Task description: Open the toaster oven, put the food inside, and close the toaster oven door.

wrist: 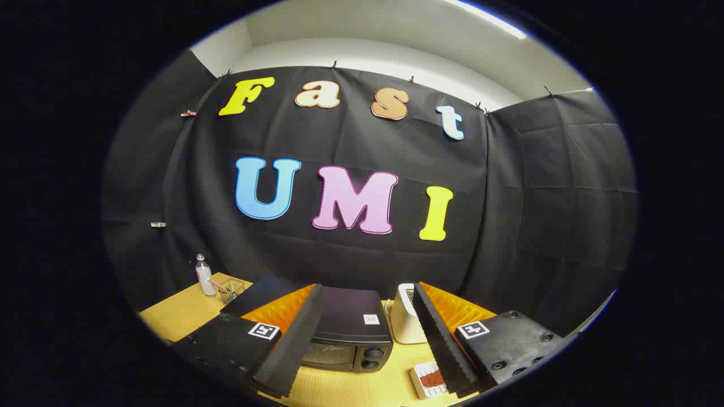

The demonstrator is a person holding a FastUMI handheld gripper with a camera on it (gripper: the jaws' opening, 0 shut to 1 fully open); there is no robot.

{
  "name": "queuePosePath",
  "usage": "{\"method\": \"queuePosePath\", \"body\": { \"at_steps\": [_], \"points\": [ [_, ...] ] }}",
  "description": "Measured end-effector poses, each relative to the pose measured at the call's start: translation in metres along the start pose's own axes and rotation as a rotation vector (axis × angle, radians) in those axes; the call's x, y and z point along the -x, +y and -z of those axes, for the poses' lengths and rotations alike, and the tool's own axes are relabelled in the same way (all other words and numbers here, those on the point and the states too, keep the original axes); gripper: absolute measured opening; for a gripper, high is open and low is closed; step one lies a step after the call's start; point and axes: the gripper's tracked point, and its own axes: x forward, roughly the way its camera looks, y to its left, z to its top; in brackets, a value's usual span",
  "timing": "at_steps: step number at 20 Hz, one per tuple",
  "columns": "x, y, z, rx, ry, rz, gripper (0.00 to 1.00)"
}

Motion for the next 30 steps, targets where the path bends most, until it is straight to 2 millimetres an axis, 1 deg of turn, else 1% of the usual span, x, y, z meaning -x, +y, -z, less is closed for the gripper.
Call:
{"method": "queuePosePath", "body": {
  "at_steps": [3, 8, 14, 19, 21, 24, 27, 30],
  "points": [
    [0.001, 0.003, 0.001, -0.005, 0.005, -0.002, 0.98],
    [0.004, 0.009, -0.005, -0.011, -0.006, -0.008, 0.98],
    [0.006, 0.014, -0.007, -0.005, -0.013, -0.017, 0.98],
    [0.005, 0.027, -0.013, 0.000, -0.030, -0.036, 0.98],
    [0.002, 0.032, -0.008, -0.005, -0.021, -0.043, 0.97],
    [-0.004, 0.048, 0.004, -0.020, 0.008, -0.067, 0.98],
    [-0.011, 0.071, 0.026, -0.030, 0.058, -0.108, 0.98],
    [-0.019, 0.097, 0.055, -0.049, 0.129, -0.135, 0.98]
  ]
}}
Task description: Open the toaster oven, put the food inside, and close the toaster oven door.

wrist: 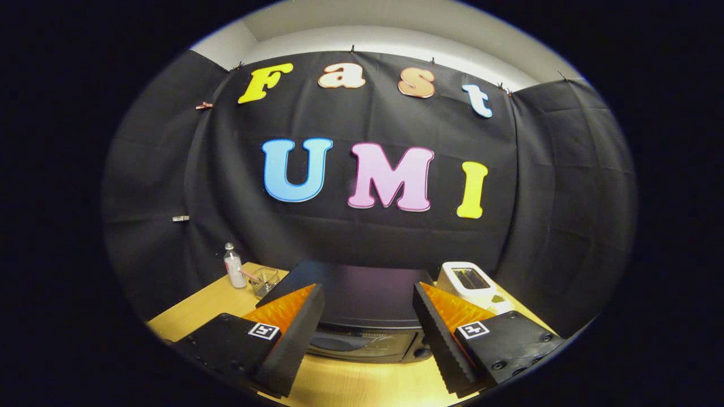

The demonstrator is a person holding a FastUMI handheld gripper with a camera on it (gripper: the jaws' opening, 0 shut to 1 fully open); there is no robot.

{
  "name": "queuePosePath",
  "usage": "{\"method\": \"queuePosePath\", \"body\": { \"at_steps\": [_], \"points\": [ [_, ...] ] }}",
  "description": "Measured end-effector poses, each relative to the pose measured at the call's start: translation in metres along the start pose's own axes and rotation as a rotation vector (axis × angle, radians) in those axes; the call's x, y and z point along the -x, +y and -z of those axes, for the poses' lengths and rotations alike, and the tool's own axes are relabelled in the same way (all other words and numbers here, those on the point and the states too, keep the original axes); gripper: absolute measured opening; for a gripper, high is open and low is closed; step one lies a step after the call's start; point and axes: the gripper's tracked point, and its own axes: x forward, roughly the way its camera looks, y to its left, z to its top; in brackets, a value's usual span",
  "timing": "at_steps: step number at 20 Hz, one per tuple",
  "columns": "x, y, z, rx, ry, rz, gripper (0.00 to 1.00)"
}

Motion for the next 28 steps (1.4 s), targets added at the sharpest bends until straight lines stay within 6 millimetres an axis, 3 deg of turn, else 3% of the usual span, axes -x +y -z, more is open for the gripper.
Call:
{"method": "queuePosePath", "body": {
  "at_steps": [5, 10, 19, 25, 28],
  "points": [
    [-0.028, 0.027, 0.059, -0.089, 0.163, -0.006, 0.98],
    [-0.042, 0.033, 0.089, -0.105, 0.239, 0.022, 0.98],
    [-0.060, 0.040, 0.109, -0.085, 0.282, 0.044, 0.99],
    [-0.053, 0.039, 0.113, -0.074, 0.281, 0.033, 0.99],
    [-0.038, 0.039, 0.116, -0.071, 0.280, 0.040, 0.99]
  ]
}}
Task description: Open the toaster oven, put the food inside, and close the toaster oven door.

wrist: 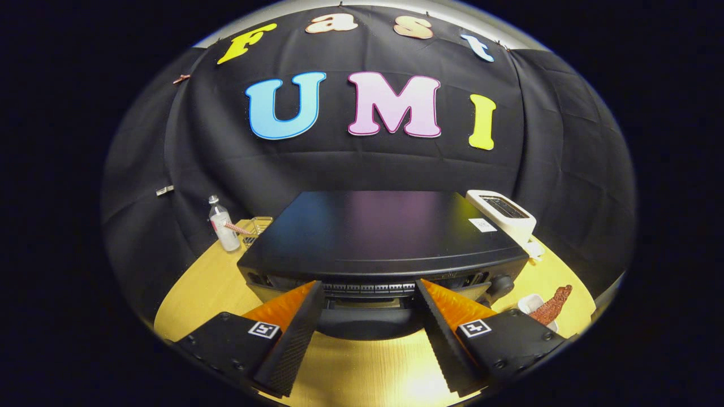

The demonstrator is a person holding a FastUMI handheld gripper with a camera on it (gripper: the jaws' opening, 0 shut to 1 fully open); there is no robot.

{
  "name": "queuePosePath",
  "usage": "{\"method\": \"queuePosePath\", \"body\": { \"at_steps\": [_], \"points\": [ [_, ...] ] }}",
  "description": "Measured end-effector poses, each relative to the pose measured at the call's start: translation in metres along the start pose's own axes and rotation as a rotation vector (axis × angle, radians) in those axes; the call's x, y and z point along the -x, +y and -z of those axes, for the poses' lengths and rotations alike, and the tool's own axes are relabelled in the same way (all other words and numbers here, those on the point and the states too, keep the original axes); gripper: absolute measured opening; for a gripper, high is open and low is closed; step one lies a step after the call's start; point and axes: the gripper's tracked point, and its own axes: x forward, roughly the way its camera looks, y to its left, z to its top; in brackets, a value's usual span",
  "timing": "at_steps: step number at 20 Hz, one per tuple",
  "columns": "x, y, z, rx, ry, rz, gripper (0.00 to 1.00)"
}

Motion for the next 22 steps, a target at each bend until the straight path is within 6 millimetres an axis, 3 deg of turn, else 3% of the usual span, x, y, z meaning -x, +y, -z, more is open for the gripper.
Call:
{"method": "queuePosePath", "body": {
  "at_steps": [8, 22],
  "points": [
    [0.035, 0.000, 0.036, -0.002, 0.068, -0.002, 0.99],
    [0.070, -0.003, 0.104, 0.063, 0.238, -0.045, 0.98]
  ]
}}
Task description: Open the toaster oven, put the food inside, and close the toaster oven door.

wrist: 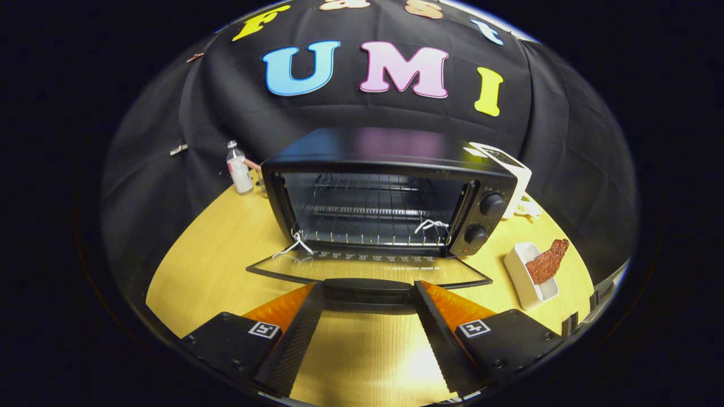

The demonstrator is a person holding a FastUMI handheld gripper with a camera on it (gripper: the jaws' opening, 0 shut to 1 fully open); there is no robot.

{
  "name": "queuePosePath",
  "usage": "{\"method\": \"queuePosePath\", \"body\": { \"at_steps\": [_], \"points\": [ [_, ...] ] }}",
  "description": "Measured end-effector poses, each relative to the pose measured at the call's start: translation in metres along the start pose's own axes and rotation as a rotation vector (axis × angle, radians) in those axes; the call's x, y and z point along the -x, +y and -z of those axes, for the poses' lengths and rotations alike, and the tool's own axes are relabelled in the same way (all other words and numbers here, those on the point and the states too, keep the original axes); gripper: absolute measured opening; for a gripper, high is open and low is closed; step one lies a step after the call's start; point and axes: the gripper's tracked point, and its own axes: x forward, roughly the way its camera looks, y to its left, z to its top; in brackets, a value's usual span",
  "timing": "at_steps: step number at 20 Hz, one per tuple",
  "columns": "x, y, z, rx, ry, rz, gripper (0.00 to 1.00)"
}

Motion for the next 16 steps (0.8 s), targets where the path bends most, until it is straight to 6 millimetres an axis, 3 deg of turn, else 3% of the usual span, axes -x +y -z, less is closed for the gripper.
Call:
{"method": "queuePosePath", "body": {
  "at_steps": [4, 10, 13, 16],
  "points": [
    [-0.002, 0.001, 0.024, -0.047, 0.072, -0.031, 0.98],
    [-0.020, -0.011, 0.064, -0.062, 0.171, -0.027, 0.98],
    [-0.021, -0.010, 0.072, -0.051, 0.198, -0.045, 0.97],
    [-0.014, -0.008, 0.066, -0.059, 0.188, -0.089, 0.97]
  ]
}}
